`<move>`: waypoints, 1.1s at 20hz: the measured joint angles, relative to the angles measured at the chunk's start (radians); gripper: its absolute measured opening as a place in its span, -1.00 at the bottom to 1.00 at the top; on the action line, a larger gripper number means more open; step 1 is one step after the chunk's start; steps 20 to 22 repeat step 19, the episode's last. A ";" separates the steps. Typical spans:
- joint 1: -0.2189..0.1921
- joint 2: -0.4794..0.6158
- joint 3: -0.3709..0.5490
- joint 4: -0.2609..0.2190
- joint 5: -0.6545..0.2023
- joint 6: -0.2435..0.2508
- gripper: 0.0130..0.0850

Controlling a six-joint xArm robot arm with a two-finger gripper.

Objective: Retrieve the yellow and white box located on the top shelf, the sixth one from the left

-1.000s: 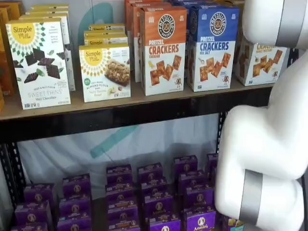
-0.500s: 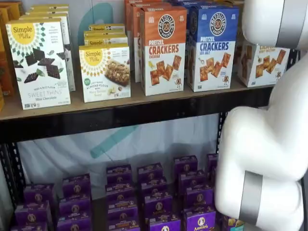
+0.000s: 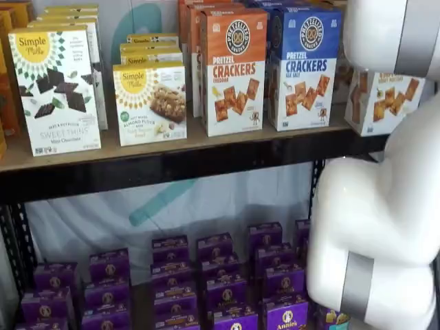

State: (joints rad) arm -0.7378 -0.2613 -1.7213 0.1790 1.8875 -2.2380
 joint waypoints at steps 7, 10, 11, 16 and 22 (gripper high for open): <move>-0.017 -0.071 0.073 -0.016 0.021 -0.022 0.22; -0.014 -0.111 0.114 -0.016 0.040 -0.017 0.22; -0.011 -0.124 0.128 -0.017 0.044 -0.014 0.22; 0.010 -0.167 0.177 -0.024 0.049 0.003 0.22; 0.018 -0.190 0.204 -0.023 0.042 0.012 0.22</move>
